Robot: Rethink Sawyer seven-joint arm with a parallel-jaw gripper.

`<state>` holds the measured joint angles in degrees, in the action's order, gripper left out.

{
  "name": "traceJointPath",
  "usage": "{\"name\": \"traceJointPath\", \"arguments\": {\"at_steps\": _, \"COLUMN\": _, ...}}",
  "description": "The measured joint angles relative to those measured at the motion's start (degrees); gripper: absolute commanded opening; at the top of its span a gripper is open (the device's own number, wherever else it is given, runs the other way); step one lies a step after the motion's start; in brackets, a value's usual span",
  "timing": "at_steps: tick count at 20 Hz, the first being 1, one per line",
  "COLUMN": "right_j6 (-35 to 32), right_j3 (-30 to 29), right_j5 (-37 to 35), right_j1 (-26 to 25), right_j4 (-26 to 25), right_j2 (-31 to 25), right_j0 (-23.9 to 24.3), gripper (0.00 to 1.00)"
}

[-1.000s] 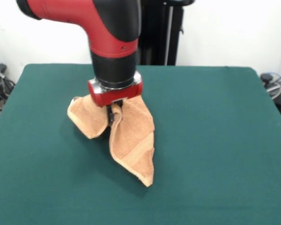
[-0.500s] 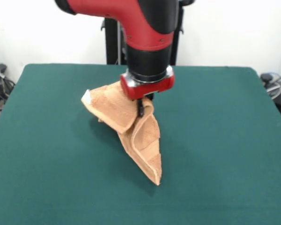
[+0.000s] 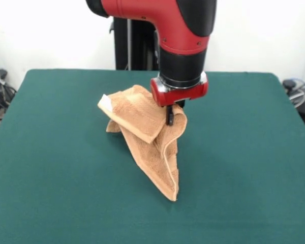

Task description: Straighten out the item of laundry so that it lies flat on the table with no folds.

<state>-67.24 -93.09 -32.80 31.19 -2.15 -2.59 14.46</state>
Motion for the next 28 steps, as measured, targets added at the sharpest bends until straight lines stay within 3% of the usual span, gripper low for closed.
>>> {"name": "traceJointPath", "arguments": {"at_steps": 13, "right_j6": -0.22, "right_j3": -1.75, "right_j5": 2.32, "right_j1": -0.02, "right_j4": 1.45, "right_j2": 0.41, "right_j0": -0.94, "gripper": 0.00}}
{"name": "traceJointPath", "arguments": {"at_steps": 28, "right_j6": -2.55, "right_j3": -2.34, "right_j5": 5.46, "right_j1": -0.02, "right_j4": 4.79, "right_j2": 3.66, "right_j0": -6.02, "gripper": 0.00}}
